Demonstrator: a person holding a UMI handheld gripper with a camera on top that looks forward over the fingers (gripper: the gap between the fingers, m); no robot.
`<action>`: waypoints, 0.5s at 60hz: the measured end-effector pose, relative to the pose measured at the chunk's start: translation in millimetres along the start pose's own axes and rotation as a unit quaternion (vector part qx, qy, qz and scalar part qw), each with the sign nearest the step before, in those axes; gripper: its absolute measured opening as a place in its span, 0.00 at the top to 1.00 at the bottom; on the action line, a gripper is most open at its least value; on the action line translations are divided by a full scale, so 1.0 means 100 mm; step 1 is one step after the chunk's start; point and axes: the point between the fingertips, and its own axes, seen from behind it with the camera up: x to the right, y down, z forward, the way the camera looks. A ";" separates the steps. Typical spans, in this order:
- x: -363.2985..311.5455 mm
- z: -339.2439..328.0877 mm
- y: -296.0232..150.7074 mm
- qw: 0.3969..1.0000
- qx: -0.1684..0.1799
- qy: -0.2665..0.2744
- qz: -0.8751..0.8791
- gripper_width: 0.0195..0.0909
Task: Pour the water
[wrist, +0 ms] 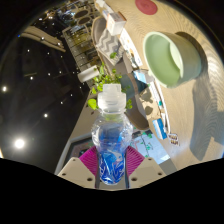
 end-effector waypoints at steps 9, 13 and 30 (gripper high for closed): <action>0.17 -0.07 -0.33 0.993 0.025 -0.022 0.113 0.82; 0.19 -0.29 -0.41 0.990 0.029 -0.022 0.139 0.82; 0.26 -0.16 -0.29 0.998 -0.008 0.039 0.049 0.82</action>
